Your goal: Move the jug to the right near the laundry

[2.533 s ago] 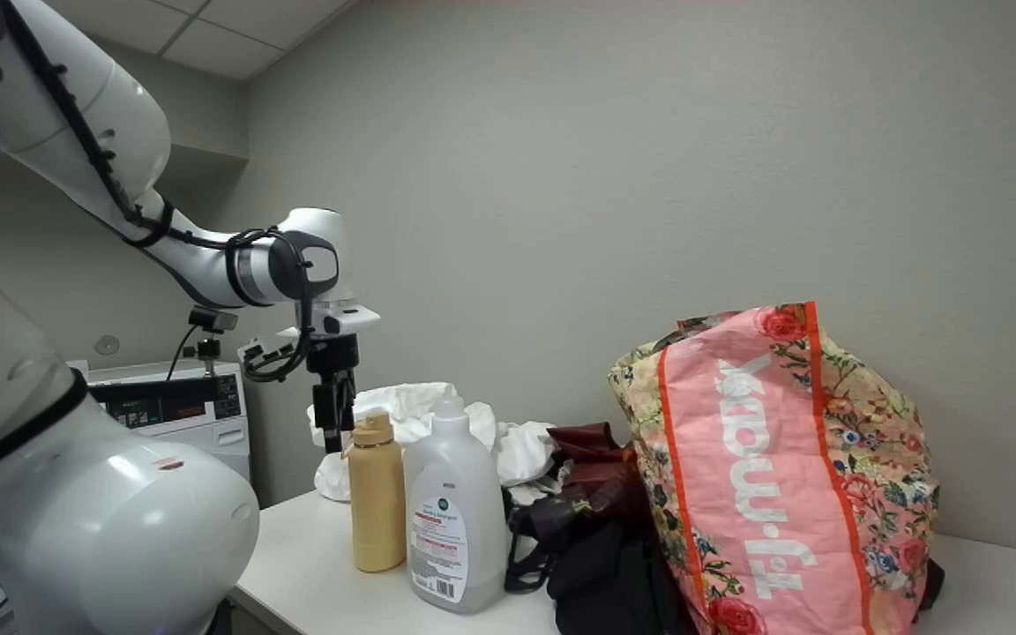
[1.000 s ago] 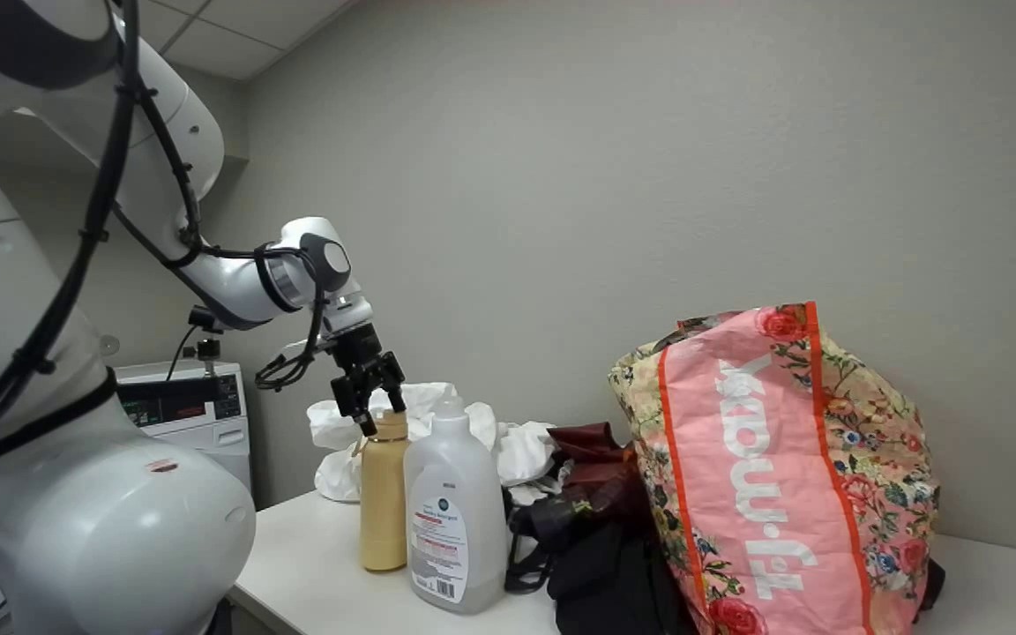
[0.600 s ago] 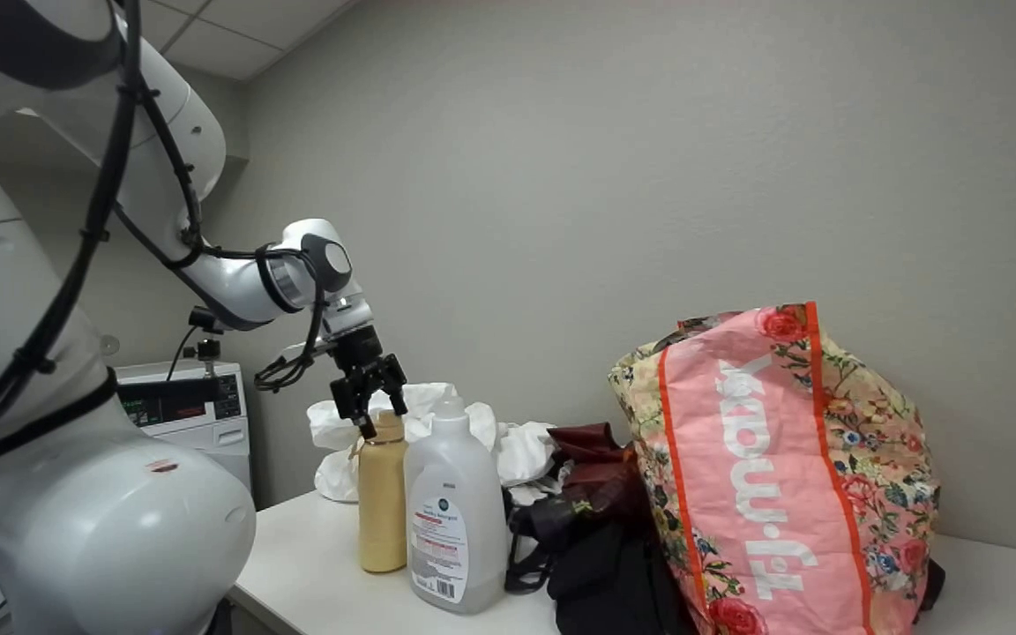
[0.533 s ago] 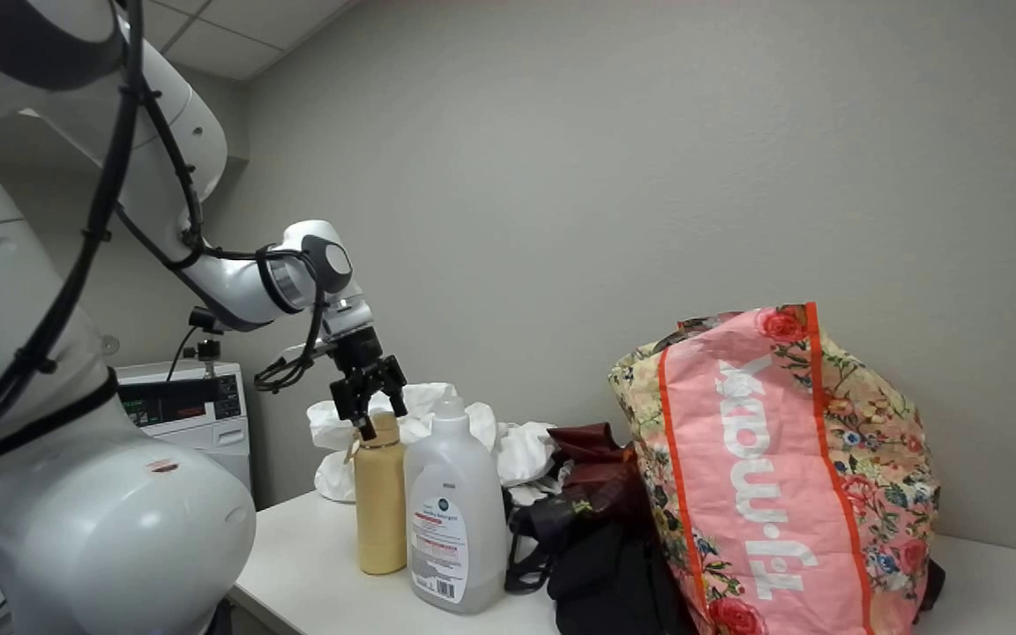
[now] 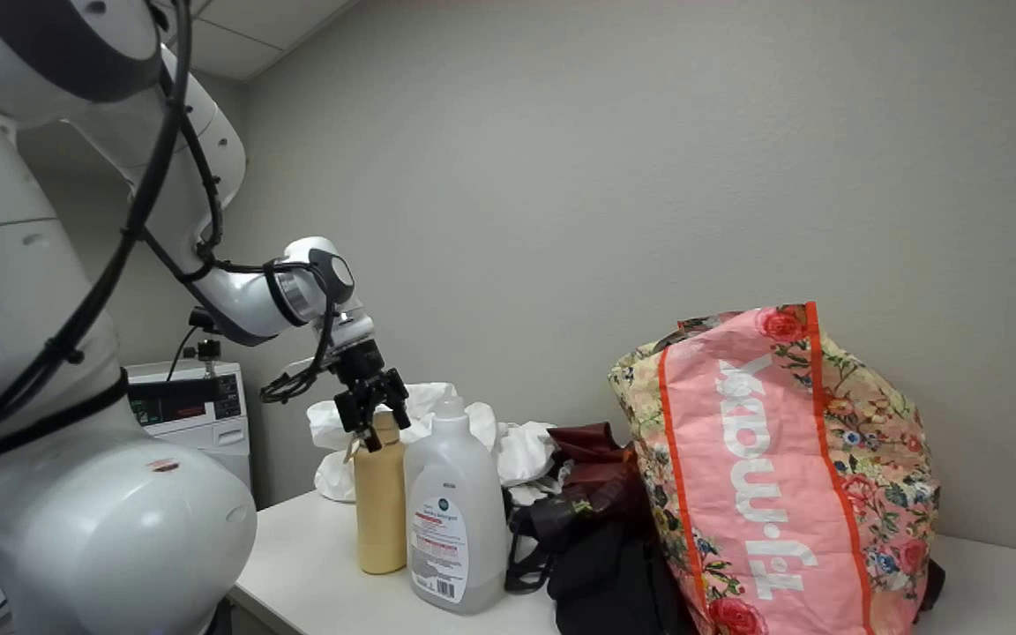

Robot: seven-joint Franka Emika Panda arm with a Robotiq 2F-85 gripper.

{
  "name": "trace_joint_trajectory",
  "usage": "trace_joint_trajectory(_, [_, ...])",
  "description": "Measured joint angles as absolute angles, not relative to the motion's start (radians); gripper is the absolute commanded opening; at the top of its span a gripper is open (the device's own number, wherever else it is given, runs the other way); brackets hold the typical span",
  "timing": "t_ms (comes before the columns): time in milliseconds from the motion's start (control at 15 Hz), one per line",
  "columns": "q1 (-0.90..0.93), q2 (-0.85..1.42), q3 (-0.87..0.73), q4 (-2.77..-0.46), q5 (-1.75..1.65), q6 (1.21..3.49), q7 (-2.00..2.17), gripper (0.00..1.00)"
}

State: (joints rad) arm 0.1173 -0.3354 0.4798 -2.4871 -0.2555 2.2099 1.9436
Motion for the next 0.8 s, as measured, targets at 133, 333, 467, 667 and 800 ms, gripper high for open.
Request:
trace_joint_trajectory(133, [0.120, -0.307, 0.481, -2.467, -0.287, 2.210, 1.969, 1.00])
trace_joint_trajectory(333, [0.125, -0.266, 0.481, -2.438, -0.336, 2.210, 2.012, 1.00])
trace_joint_trajectory(467, [0.128, -0.241, 0.478, -2.427, -0.359, 2.210, 2.041, 1.00])
trace_joint_trajectory(667, [0.128, -0.206, 0.468, -2.420, -0.388, 2.210, 2.074, 1.00])
trace_joint_trajectory(800, [0.129, -0.186, 0.454, -2.414, -0.408, 2.210, 2.090, 1.00])
